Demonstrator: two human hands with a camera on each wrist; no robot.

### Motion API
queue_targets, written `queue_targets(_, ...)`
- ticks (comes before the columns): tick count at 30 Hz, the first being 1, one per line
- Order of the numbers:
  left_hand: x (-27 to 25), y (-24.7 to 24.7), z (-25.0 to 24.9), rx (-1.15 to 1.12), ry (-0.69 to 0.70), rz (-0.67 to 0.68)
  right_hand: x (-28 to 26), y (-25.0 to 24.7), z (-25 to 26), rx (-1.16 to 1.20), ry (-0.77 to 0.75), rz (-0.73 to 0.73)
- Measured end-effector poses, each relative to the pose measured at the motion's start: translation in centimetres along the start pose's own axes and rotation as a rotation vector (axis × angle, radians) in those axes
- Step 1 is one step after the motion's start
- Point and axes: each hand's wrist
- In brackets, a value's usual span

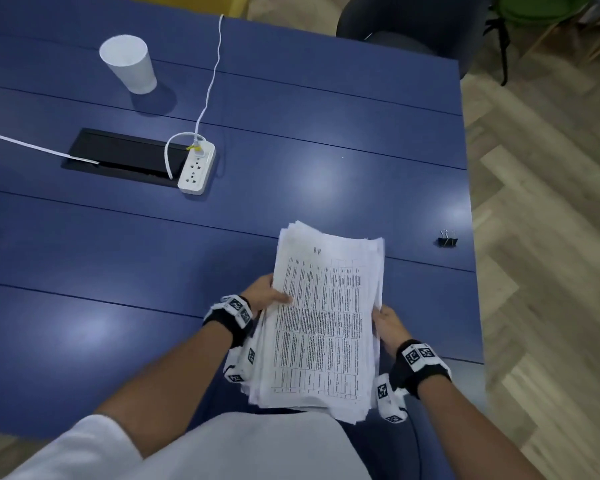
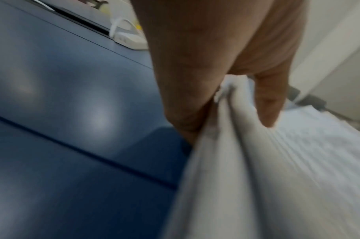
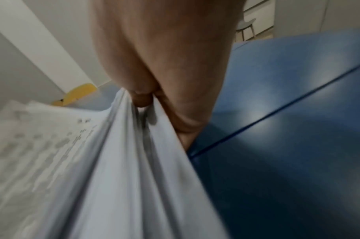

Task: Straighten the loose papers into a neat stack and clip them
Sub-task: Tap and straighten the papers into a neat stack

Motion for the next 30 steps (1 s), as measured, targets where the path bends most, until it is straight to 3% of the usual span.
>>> queue_targets(4,1.1,2.2,1.3,-0.047,-0.002,-0.262,0.7,-0.2,0.0,0.061,0.086,-0.038)
queue_targets(9,1.2,2.5,0.5,-0.164,0.045,-0.255,2.0,-0.9,0.1,0.207,0.194,0.071)
queue_targets(12,1.5,2.5,0.3,-0.039,0.008,-0.266,0.9,-1.1,1.7,0.335,0.162,0.110)
queue_targets(14,1.5,3.0,0.0,0.062,0.049,-0.288,1.1,-1.5,2.2,0.268,0.102,0.037)
queue_targets(16,1.5,3.8,-0.3,0.156,0.115,-0.309,1.9,-1.8,2.2,0.034,0.015,-0.075)
queue_targets(18,1.8,4.3,-0.5,0.236,0.129,-0.332,2.4,-1.8,2.5,-0.107,-0.003,-0.090)
queue_targets(23,1.5,4.1,-0.6,0.477,0.082,-0.392,1.3,-0.9,3.8,-0.010,0.025,-0.045)
queue_targets(26,0.8,3.2,0.4,0.333,0.106,-0.345,-0.1,-0.3,3.6,0.166,-0.118,-0.018)
queue_targets(30,-1.3,1.1,-0.8,-0.210,0.273,-0.259,-2.3,-0.9,4.5,0.311,-0.309,0.037)
Point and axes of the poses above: each hand's wrist, its own x-axis towards the middle knuckle, its own y-axis out of the palm, z = x × y, and after that the axes turned 1 degree about x, right-handed
